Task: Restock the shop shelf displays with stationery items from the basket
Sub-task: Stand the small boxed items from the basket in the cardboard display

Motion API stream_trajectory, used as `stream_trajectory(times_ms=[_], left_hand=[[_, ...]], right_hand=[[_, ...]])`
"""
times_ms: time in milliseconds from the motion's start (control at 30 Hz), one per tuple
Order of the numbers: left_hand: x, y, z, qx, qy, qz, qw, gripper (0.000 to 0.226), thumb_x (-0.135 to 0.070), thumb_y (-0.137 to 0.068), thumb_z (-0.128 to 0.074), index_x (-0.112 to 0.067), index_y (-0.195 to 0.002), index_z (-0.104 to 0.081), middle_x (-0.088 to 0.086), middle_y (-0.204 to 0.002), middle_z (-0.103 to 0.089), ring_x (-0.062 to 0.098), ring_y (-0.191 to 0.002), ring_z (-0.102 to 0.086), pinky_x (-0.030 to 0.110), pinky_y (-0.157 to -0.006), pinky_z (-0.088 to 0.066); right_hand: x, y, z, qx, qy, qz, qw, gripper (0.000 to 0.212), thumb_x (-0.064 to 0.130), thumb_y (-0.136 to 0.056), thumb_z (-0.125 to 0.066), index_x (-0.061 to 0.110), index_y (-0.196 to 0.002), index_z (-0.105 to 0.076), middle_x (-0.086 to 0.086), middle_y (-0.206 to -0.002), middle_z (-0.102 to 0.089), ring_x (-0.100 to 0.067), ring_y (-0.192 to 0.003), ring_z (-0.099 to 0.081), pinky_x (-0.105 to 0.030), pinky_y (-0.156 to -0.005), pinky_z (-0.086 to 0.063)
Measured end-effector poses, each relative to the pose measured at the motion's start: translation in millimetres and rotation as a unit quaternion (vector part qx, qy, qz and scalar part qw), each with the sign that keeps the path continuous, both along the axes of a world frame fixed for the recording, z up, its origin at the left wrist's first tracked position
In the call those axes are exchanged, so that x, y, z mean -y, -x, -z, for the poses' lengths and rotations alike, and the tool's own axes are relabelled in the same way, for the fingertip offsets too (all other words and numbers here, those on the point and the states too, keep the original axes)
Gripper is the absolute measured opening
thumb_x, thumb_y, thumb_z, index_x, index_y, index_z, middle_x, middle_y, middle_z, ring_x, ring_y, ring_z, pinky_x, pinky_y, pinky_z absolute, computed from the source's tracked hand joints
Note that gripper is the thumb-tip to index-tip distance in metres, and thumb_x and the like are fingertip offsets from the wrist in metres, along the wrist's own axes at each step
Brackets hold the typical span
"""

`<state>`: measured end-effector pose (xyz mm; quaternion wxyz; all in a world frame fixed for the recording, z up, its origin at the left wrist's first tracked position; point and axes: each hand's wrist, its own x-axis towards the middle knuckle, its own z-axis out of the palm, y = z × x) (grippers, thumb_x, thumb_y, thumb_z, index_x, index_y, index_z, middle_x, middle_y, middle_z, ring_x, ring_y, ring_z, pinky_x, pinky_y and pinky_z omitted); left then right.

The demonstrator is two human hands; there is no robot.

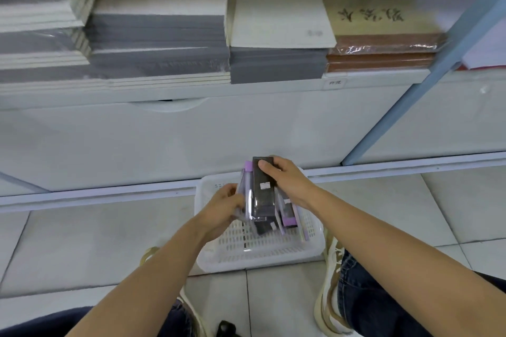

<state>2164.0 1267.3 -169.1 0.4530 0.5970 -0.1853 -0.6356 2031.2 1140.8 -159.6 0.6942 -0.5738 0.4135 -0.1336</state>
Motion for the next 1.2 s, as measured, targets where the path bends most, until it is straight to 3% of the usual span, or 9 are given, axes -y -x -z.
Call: stream_trajectory(times_ms=[100, 233, 467, 667, 767, 900, 967, 1100, 1200], left_hand=[[2, 1, -23, -0.079, 0.042, -0.021, 0.996, 0.023, -0.005, -0.081, -0.052, -0.004, -0.094, -0.071, 0.014, -0.094, -0.070, 0.025, -0.082, -0.068, 0.032, -0.067, -0.057], [0, 0, -51, -0.101, 0.077, -0.003, 0.992, 0.031, -0.023, -0.094, -0.059, -0.007, -0.120, -0.064, 0.016, -0.115, -0.069, 0.031, -0.105, -0.067, 0.040, -0.083, -0.057], [-2, -2, -105, -0.027, 0.104, -0.079, 0.991, 0.025, -0.017, -0.093, -0.061, -0.006, -0.115, -0.065, 0.008, -0.093, -0.071, 0.017, -0.078, -0.063, 0.024, -0.064, -0.049], [-3, -21, -143, 0.021, 0.101, -0.140, 0.985, 0.014, -0.015, -0.091, -0.063, -0.003, -0.098, -0.063, 0.006, -0.066, -0.065, 0.017, -0.054, -0.052, 0.026, -0.051, -0.046], [-7, -29, -160, -0.035, 0.112, -0.119, 0.986, 0.019, -0.023, -0.096, -0.056, -0.005, -0.097, -0.061, 0.008, -0.068, -0.062, 0.017, -0.052, -0.050, 0.027, -0.053, -0.046], [-10, -29, -183, -0.097, 0.160, -0.109, 0.976, 0.046, -0.057, -0.093, -0.049, -0.014, -0.104, -0.061, 0.008, -0.070, -0.059, 0.017, -0.050, -0.049, 0.025, -0.054, -0.048], [-10, -26, -195, -0.059, 0.168, -0.137, 0.974, 0.046, -0.057, -0.084, -0.059, -0.016, -0.104, -0.060, 0.008, -0.074, -0.061, 0.016, -0.050, -0.049, 0.025, -0.053, -0.048], [-6, -18, -218, 0.109, 0.185, -0.187, 0.959, 0.035, -0.030, -0.084, -0.073, -0.013, -0.111, -0.062, 0.011, -0.092, -0.069, 0.014, -0.053, -0.053, 0.027, -0.057, -0.049], [-2, -16, -239, 0.183, 0.221, -0.228, 0.930, 0.024, -0.016, -0.083, -0.074, -0.012, -0.103, -0.061, 0.004, -0.074, -0.067, 0.009, -0.050, -0.057, 0.024, -0.053, -0.051]], right_hand=[[-7, -8, -22, 0.026, 0.013, -0.010, 1.000, 0.023, 0.025, -0.098, -0.054, 0.005, -0.106, -0.062, -0.006, -0.092, -0.064, -0.015, -0.085, -0.060, -0.031, -0.081, -0.051], [-13, -14, -52, 0.057, 0.057, -0.017, 0.997, 0.018, 0.021, -0.097, -0.056, 0.009, -0.106, -0.066, -0.004, -0.092, -0.066, -0.014, -0.084, -0.061, -0.025, -0.075, -0.050], [-8, -13, -108, 0.086, 0.096, 0.044, 0.991, 0.033, 0.014, -0.094, -0.061, 0.011, -0.127, -0.056, -0.013, -0.109, -0.059, -0.023, -0.091, -0.058, -0.031, -0.070, -0.048], [-8, -1, -139, 0.139, 0.149, -0.082, 0.976, 0.035, -0.010, -0.090, -0.054, 0.005, -0.119, -0.065, 0.004, -0.138, -0.050, -0.011, -0.102, -0.063, -0.023, -0.081, -0.052], [-8, 4, -149, 0.105, 0.238, -0.107, 0.960, 0.030, -0.009, -0.085, -0.064, 0.004, -0.112, -0.069, -0.005, -0.115, -0.066, -0.011, -0.090, -0.065, -0.025, -0.088, -0.052], [-14, 4, -161, 0.121, 0.261, -0.032, 0.957, 0.010, 0.009, -0.091, -0.065, 0.009, -0.099, -0.070, 0.001, -0.076, -0.067, -0.004, -0.052, -0.050, -0.019, -0.054, -0.043], [-16, 3, -167, 0.140, 0.244, -0.006, 0.960, 0.011, 0.013, -0.093, -0.061, 0.007, -0.101, -0.068, -0.002, -0.074, -0.067, -0.006, -0.047, -0.042, -0.018, -0.048, -0.037], [-22, -2, -188, 0.164, 0.243, -0.015, 0.956, 0.012, 0.018, -0.094, -0.061, 0.009, -0.100, -0.067, 0.002, -0.072, -0.069, -0.007, -0.046, -0.040, -0.017, -0.045, -0.034], [-27, -9, -210, 0.174, 0.257, -0.039, 0.950, 0.004, 0.016, -0.092, -0.064, 0.017, -0.090, -0.067, 0.006, -0.074, -0.072, -0.002, -0.055, -0.054, -0.014, -0.053, -0.042]])
